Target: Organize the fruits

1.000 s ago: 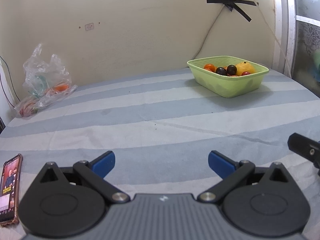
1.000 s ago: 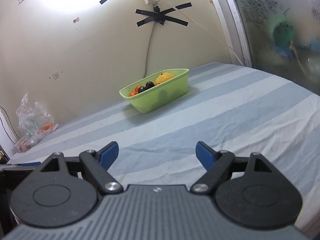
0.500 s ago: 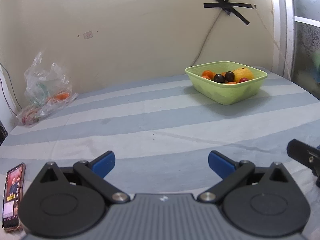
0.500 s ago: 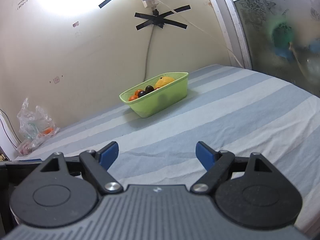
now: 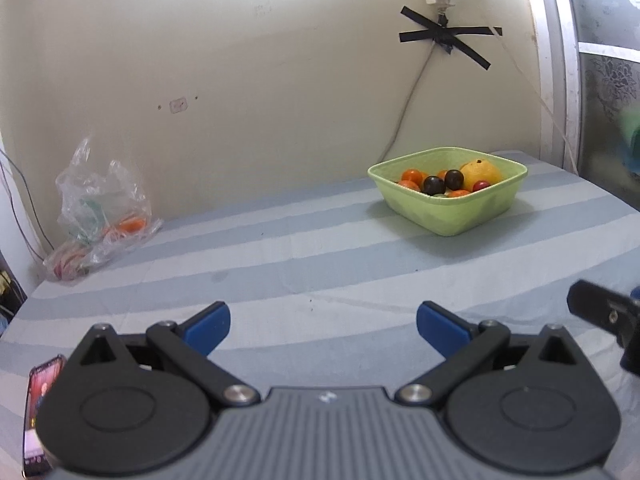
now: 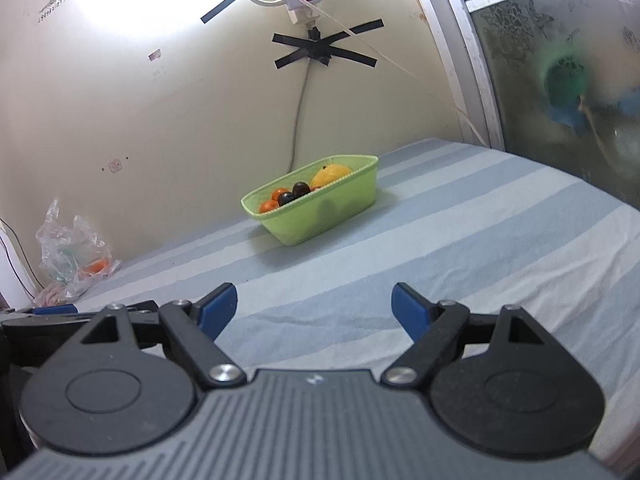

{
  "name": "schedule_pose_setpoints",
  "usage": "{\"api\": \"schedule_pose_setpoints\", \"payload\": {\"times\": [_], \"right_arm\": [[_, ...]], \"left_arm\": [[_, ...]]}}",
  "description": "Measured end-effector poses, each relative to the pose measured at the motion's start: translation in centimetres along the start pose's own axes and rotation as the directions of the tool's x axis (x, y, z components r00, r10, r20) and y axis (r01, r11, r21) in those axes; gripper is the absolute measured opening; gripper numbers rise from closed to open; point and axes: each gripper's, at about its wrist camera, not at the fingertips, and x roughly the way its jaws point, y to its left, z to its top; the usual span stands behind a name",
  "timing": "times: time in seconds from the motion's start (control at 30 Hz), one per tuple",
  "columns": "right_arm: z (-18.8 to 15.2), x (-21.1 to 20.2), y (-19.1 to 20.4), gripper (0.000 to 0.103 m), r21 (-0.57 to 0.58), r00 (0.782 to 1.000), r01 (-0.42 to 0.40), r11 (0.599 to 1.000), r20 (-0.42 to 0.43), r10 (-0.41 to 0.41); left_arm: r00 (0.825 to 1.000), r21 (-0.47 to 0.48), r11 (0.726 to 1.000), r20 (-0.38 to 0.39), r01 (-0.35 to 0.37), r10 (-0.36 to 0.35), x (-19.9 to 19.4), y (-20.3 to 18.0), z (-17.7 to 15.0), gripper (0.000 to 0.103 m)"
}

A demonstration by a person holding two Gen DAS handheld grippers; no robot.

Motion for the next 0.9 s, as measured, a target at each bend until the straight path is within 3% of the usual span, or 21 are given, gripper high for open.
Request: {"api": "schedule_pose_setpoints", "payload": {"times": [0.27, 0.9], "right_arm": [[1.0, -0.4, 0.2, 0.087, -0.005, 0.999, -0.002, 1.0, 0.035, 0.003], [0.6, 0.1, 0.1, 0.087, 0.005, 1.0, 0.013, 1.0, 0.019, -0.013]], "left_arm": [[1.0, 0.021, 1.0, -0.01, 0.022, -0.022, -0.2, -0.3, 0.0, 0.103], [0.995, 0.015, 0.998, -0.08, 0.054, -0.052, 0.9, -0.8, -0.5, 0.103]]}}
